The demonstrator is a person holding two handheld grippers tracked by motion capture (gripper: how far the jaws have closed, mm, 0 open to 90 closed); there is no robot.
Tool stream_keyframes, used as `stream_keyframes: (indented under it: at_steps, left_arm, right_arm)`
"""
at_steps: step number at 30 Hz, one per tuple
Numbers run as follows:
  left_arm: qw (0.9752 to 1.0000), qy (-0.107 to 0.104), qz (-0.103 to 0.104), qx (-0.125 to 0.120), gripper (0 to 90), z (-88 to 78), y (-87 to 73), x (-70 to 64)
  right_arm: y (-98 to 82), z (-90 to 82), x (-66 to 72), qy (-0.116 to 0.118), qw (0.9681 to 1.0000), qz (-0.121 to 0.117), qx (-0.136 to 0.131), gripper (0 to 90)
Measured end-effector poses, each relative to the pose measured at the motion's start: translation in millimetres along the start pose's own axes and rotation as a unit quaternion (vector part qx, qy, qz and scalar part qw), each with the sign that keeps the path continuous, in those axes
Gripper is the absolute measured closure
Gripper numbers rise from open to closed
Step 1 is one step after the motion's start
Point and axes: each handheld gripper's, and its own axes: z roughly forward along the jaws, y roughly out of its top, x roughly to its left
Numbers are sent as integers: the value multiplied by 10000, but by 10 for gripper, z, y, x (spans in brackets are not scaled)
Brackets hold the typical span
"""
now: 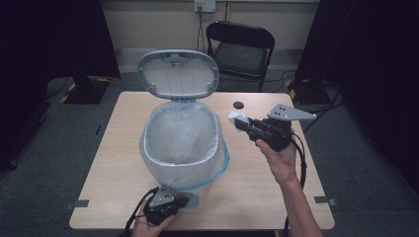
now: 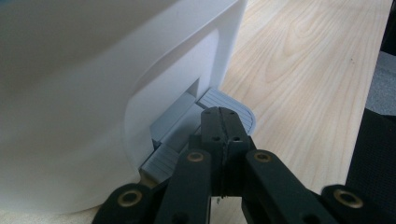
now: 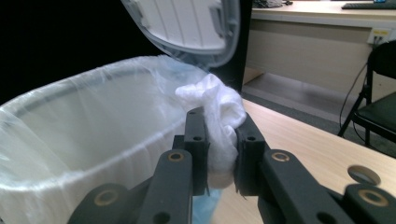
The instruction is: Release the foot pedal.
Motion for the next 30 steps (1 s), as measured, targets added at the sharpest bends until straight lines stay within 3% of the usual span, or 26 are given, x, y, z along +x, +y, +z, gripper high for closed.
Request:
stream_keyframes:
  at_steps: [15, 20, 30]
  left_arm:
    - [10000, 9, 11, 24, 900, -2, 3, -2]
    - [10000, -3, 19, 0, 900, 1, 0, 0]
    - [10000, 6, 11, 5, 900, 0, 1, -1]
  right_arm:
    - [351, 134, 243, 439, 9987, -178, -185, 791]
    - [451, 225, 312, 667, 9973, -154, -271, 790]
    - [638, 435, 499, 1082, 9935, -290, -190, 790]
